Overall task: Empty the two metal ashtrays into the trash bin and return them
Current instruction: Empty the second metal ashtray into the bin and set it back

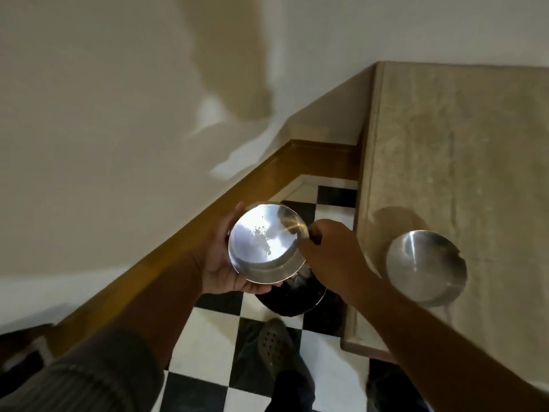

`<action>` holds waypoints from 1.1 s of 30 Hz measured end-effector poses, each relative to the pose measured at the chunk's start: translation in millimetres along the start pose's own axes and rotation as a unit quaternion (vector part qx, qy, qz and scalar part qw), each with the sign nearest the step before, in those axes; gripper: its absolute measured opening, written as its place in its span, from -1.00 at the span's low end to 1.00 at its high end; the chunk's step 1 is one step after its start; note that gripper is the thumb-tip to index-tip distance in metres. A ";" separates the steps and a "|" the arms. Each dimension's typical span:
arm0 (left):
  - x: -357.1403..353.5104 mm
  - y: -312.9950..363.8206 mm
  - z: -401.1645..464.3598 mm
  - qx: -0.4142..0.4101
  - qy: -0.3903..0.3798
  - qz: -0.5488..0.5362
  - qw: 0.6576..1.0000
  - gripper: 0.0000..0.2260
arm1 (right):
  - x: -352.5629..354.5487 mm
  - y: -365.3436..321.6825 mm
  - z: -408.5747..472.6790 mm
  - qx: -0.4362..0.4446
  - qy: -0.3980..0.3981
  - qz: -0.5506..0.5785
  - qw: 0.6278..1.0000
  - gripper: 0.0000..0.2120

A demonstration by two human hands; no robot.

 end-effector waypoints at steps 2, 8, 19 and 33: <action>20.0 -6.3 3.5 -0.028 -0.011 0.024 0.999 -0.36 | -16.5 2.2 6.5 -0.015 -0.018 0.001 1.000 -0.89; 33.6 -3.2 11.2 -0.001 -0.009 0.221 0.975 -0.35 | -28.4 18.6 19.8 0.022 -0.117 -0.005 0.993 -0.73; 14.0 -24.7 43.7 -0.291 0.245 0.701 0.604 0.17 | -16.0 25.8 -10.8 0.412 -0.132 -0.383 0.816 -0.34; 8.1 -39.1 57.0 -0.328 0.259 0.702 0.577 0.05 | -30.1 30.8 -34.3 0.426 -0.060 -0.404 0.807 0.00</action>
Point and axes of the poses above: each hand's wrist, its own z-axis towards the middle knuckle, its own x-axis out of the back of the hand, y = z × x, the point moved 5 cm from there along z, towards the middle knuckle, and after that the axes turned 13 degrees about z, right-handed, at the moved point
